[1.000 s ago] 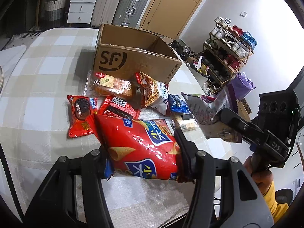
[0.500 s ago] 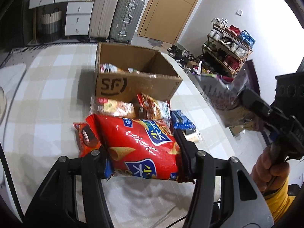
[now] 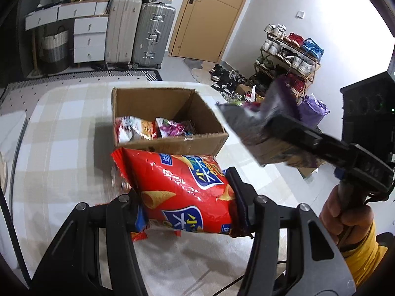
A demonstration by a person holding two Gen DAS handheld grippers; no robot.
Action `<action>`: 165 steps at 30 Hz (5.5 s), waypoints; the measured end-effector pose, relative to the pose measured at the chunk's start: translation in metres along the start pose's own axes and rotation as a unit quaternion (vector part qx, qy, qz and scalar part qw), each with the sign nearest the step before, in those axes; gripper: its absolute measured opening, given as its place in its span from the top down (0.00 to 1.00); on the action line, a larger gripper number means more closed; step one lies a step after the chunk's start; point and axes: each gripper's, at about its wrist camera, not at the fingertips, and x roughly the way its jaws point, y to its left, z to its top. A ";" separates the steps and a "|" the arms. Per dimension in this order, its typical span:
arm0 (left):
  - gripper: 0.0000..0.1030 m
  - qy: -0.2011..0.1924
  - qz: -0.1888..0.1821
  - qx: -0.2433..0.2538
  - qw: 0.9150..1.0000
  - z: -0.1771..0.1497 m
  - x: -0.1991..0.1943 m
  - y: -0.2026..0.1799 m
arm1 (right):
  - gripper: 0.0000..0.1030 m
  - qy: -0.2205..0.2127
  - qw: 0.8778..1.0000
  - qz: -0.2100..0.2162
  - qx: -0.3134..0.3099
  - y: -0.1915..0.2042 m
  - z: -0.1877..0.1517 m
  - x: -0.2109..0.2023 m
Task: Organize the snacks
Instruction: 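Lift both held bags and carry them toward the cardboard box, then lower both bags into the box and open both grippers to release them, then raise both open grippers out of the box and back away, then grasp the red cookie pack with the left gripper while the right gripper grasps the cracker pack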
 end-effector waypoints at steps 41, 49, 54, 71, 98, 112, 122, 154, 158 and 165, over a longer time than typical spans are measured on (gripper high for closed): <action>0.49 0.100 0.071 0.028 0.992 0.142 0.213 0.066 | 0.75 0.085 0.991 -0.085 0.060 -0.100 0.064 0.130; 0.49 0.107 0.074 0.028 0.991 0.137 0.231 0.070 | 0.75 0.090 0.990 -0.093 0.057 -0.104 0.060 0.136; 0.46 0.111 0.087 0.032 0.989 0.134 0.234 0.069 | 0.75 0.101 0.988 -0.099 0.058 -0.105 0.059 0.140; 0.29 0.100 0.118 0.049 0.987 0.133 0.224 0.064 | 0.68 0.102 0.987 -0.115 0.053 -0.103 0.059 0.139; 0.25 0.036 0.125 0.061 0.990 0.129 0.111 0.012 | 0.54 0.042 0.993 -0.111 -0.005 -0.040 0.065 0.071; 0.22 -0.075 0.124 0.071 0.987 0.106 -0.038 -0.060 | 0.32 -0.059 0.990 -0.113 -0.062 0.049 0.055 -0.025; 0.13 -0.129 0.133 0.081 0.980 0.047 -0.126 -0.105 | 0.11 -0.099 0.980 -0.119 -0.126 0.101 0.013 -0.078; 0.00 -0.094 0.161 -0.038 0.982 -0.120 -0.048 0.014 | 0.02 -0.073 0.978 -0.150 -0.124 0.037 -0.133 -0.041; 0.00 -0.080 0.177 -0.045 0.980 -0.120 -0.033 0.025 | 0.02 -0.064 0.980 -0.148 -0.118 0.030 -0.137 -0.032; 0.01 -0.029 0.195 -0.082 0.977 -0.109 0.005 0.060 | 0.02 -0.032 0.974 -0.198 -0.107 0.009 -0.140 -0.015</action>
